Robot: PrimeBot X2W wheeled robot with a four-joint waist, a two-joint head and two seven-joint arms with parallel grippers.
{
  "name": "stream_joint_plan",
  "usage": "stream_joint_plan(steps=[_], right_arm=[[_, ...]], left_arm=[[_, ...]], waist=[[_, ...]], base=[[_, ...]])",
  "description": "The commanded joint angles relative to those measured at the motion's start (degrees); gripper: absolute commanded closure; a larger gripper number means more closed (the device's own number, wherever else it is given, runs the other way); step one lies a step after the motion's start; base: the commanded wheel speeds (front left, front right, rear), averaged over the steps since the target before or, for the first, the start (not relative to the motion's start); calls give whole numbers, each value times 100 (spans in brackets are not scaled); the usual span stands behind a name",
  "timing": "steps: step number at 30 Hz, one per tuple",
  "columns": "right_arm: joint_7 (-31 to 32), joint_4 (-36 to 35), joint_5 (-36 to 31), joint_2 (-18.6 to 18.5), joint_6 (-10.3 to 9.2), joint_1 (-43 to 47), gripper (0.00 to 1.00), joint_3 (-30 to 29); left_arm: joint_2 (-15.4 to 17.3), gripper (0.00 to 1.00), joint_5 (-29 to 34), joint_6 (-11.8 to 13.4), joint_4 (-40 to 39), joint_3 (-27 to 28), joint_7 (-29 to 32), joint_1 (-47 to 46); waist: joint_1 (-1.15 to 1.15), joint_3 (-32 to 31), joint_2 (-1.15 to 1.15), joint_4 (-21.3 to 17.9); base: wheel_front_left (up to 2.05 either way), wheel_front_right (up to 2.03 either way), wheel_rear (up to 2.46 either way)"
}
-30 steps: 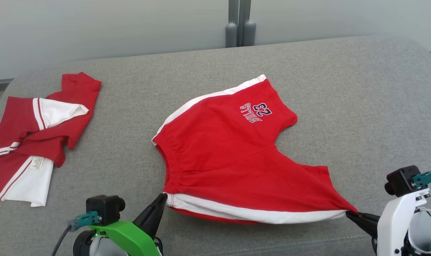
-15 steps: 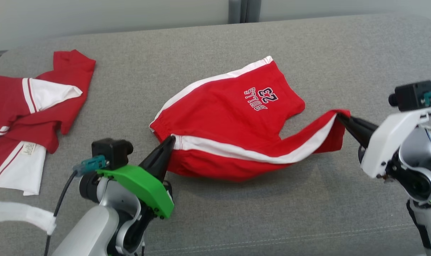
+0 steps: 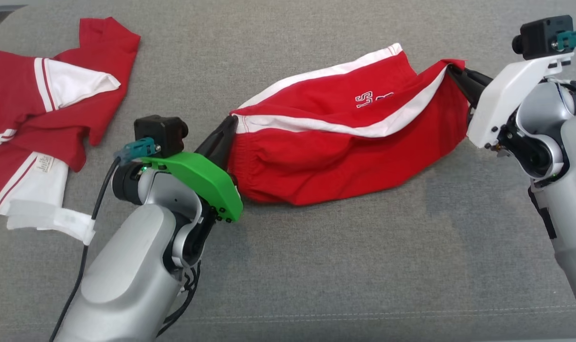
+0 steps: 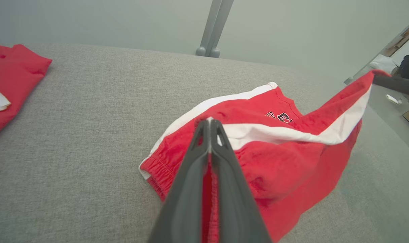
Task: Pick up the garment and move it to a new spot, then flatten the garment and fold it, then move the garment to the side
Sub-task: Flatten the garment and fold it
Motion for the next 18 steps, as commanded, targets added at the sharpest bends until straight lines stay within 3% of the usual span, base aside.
stream_joint_plan(steps=[1,8,18], right_arm=[[-91,157,-34,-17,0,-154,100,63],[-591,1033,-66,-8,0,-859,100,398],[-1113,2093,-168,75,0,-1632,100,518]], left_arm=[[-36,100,26,-16,109,26,-56,-165],[-211,100,167,31,798,103,-371,-675],[-472,100,104,-119,1573,133,-574,-1166]], waist=[[0,156,0,129],[0,395,0,234],[0,696,0,382]], base=[[0,0,0],[0,0,0],[0,0,0]])
